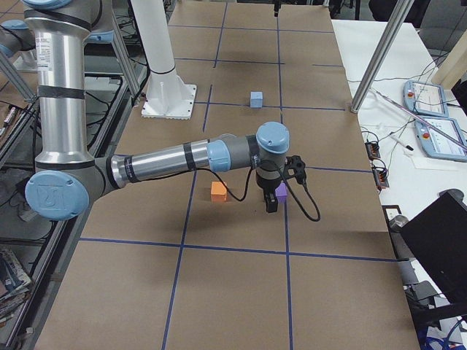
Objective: Place blue block between orange and purple blocks
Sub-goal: 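Open the left gripper and withdraw the left arm to rest, then reach the right gripper to the light blue cube and grasp it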
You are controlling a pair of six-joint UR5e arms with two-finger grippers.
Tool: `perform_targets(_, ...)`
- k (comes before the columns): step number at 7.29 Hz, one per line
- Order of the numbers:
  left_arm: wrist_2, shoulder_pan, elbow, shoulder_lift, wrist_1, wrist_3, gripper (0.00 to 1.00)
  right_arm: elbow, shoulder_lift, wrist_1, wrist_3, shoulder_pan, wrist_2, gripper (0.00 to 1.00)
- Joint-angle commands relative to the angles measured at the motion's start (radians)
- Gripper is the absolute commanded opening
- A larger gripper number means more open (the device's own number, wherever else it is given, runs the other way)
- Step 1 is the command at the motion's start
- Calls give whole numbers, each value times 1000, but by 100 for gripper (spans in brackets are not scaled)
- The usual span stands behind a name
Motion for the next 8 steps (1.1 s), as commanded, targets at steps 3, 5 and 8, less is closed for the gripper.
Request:
perform_targets(3, -103, -254, 25, 275, -61, 277, 100, 131, 226, -6, 534, -326, -23, 100)
perform_targets(5, -105, -255, 25, 280, -63, 274, 100, 102, 420, -13, 841, -614, -229, 100)
perform_targets(8, -106, -255, 25, 277, -63, 274, 100, -174, 748, -9, 1048, -797, -407, 100)
